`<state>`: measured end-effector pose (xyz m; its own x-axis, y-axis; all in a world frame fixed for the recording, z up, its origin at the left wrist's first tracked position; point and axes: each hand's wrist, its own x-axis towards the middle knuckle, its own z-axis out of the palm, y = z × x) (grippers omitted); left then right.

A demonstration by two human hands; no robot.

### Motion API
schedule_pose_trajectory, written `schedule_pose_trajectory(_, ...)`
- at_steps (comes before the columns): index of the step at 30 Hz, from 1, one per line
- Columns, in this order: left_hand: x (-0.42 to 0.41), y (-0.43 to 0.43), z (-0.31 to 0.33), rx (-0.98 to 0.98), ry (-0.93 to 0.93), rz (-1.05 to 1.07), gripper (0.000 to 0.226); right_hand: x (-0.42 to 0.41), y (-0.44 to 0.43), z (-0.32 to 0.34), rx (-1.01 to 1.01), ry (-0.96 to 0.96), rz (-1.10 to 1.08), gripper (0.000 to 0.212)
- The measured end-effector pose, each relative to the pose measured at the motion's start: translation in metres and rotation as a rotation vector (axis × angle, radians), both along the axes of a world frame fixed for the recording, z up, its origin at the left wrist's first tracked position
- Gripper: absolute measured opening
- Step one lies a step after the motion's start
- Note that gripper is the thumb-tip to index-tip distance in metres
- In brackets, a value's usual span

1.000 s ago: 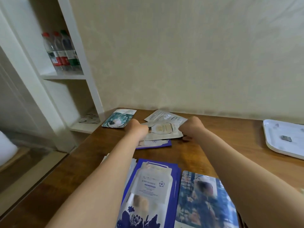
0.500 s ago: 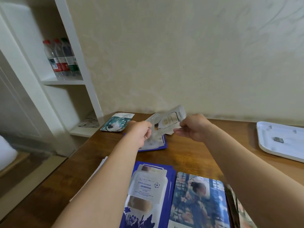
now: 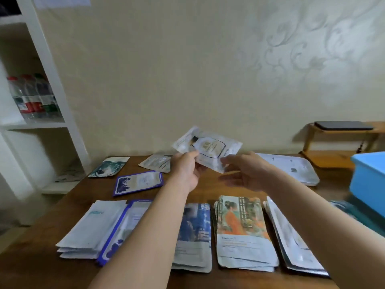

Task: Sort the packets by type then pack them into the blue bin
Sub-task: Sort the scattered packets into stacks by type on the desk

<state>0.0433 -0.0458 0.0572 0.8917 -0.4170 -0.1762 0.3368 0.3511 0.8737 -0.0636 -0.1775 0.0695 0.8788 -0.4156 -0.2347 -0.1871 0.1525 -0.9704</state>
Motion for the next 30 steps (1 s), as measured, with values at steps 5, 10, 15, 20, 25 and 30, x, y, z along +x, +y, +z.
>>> schedule_pose_trajectory(5,-0.062,-0.03,0.006,0.113,-0.15,-0.215,0.013,-0.093,-0.055,0.015,-0.07,-0.079,-0.233,0.01)
schedule_pose_trajectory(10,-0.115,-0.06,-0.017,0.403,-0.37,-0.397,0.025,-0.156,-0.073,-0.003,-0.422,0.184,-0.265,0.012)
schedule_pose_trajectory(15,-0.133,-0.073,-0.048,0.645,-0.496,-0.39,0.021,-0.185,-0.076,-0.021,-0.466,0.359,-0.247,0.013)
schedule_pose_trajectory(20,-0.143,-0.077,-0.055,0.763,-0.559,-0.389,0.02,-0.189,-0.081,-0.037,-0.502,0.459,-0.223,0.015)
schedule_pose_trajectory(25,-0.147,-0.079,-0.064,0.807,-0.573,-0.381,0.04,-0.19,-0.089,-0.05,-0.627,0.554,-0.227,0.01)
schedule_pose_trajectory(30,-0.146,-0.08,-0.067,0.785,-0.493,-0.376,0.021,-0.191,-0.089,-0.052,-0.77,0.659,-0.224,0.013)
